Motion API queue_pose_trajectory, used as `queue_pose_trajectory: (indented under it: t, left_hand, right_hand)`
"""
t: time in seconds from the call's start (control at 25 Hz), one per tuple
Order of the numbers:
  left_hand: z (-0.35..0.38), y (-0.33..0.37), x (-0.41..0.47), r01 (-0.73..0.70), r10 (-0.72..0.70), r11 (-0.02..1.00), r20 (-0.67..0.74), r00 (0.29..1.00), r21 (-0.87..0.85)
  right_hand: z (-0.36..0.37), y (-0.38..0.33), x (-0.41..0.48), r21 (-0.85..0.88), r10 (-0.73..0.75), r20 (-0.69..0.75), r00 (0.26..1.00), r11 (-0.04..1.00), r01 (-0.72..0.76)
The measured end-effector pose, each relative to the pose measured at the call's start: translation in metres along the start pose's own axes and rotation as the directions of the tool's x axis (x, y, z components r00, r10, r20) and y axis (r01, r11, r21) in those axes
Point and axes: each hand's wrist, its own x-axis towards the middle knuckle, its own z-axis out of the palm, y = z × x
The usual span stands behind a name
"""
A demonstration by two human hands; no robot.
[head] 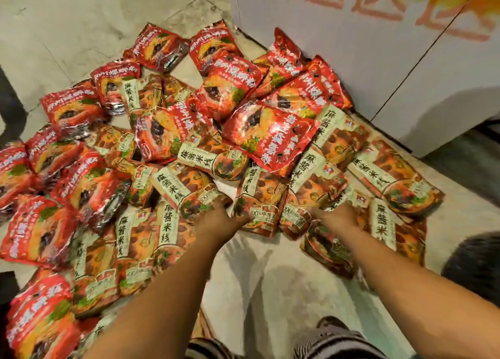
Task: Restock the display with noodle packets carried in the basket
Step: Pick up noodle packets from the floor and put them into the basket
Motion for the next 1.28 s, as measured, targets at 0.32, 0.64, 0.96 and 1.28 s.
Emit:
queue_pose_trajectory:
  t: [0.32, 0.64, 0.96, 1.28]
  left_hand:
    - [0.09, 0.012, 0.093, 0.096, -0.099, 0.964, 0.0, 0.995, -0.247]
    - [0.109, 0.032, 0.106, 0.312, -0.306, 0.911, 0.065, 0.95, -0.27]
    - [0.134, 0.013, 0.104, 0.268, -0.231, 0.662, 0.149, 0.961, -0.7]
    - [0.101, 0.024, 0.076, 0.292, -0.092, 0.393, 0.279, 0.956, -0.872]
  right_hand:
    - [0.059, 0.024, 0.106, 0.415, 0.027, -0.184, 0.983, 0.909, 0.052]
    - [0.085, 0.022, 0.114, 0.691, 0.147, -0.196, 0.97, 0.722, 0.03]
    - [0.085, 0.02, 0.111, 0.769, 0.125, -0.141, 0.982, 0.638, 0.03]
    - [0.072, 0.018, 0.087, 0.76, 0.076, -0.029, 0.997, 0.65, -0.027]
